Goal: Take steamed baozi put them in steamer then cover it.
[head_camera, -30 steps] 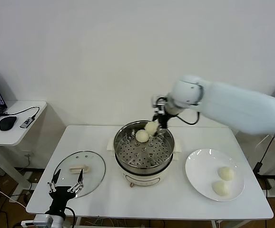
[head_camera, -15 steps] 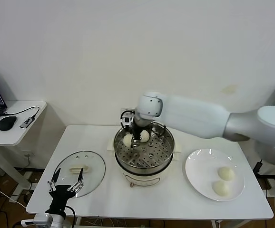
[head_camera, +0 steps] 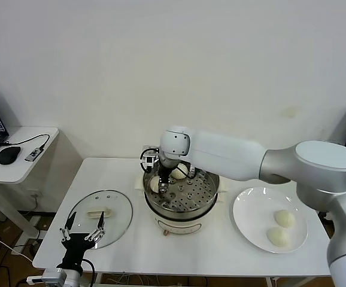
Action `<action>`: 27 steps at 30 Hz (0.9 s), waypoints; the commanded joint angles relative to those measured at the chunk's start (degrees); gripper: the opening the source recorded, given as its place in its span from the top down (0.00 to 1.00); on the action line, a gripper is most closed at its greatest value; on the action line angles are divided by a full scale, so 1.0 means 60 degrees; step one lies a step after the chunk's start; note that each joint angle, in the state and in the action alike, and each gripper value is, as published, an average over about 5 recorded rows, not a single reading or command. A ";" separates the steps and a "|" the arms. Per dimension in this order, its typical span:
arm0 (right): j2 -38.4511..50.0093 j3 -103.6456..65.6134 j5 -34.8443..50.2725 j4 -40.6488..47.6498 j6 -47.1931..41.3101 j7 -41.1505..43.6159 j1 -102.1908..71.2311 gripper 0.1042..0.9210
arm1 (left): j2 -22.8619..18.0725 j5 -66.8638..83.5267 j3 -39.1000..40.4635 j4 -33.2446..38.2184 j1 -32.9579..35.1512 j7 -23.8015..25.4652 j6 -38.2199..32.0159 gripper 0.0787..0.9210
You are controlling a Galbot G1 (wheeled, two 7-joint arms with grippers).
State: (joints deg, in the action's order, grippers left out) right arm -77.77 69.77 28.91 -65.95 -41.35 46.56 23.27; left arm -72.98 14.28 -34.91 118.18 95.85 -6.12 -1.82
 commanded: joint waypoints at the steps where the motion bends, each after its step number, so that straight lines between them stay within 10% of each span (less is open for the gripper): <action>1: 0.0229 -0.0037 0.0000 -0.0397 -0.0049 0.0269 0.0382 0.20 | -0.0005 0.0002 0.0004 -0.0011 -0.0009 -0.0001 0.0001 0.12; 27: 0.9296 0.0484 -0.3612 -0.6093 0.2874 0.3010 0.1710 0.12 | 0.0120 -0.0103 0.0131 0.0010 0.0051 0.0004 0.0033 0.12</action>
State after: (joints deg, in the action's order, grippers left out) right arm -41.75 72.14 17.32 -93.45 -31.42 60.71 35.61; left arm -72.37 13.76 -34.16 118.22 96.15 -6.10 -1.60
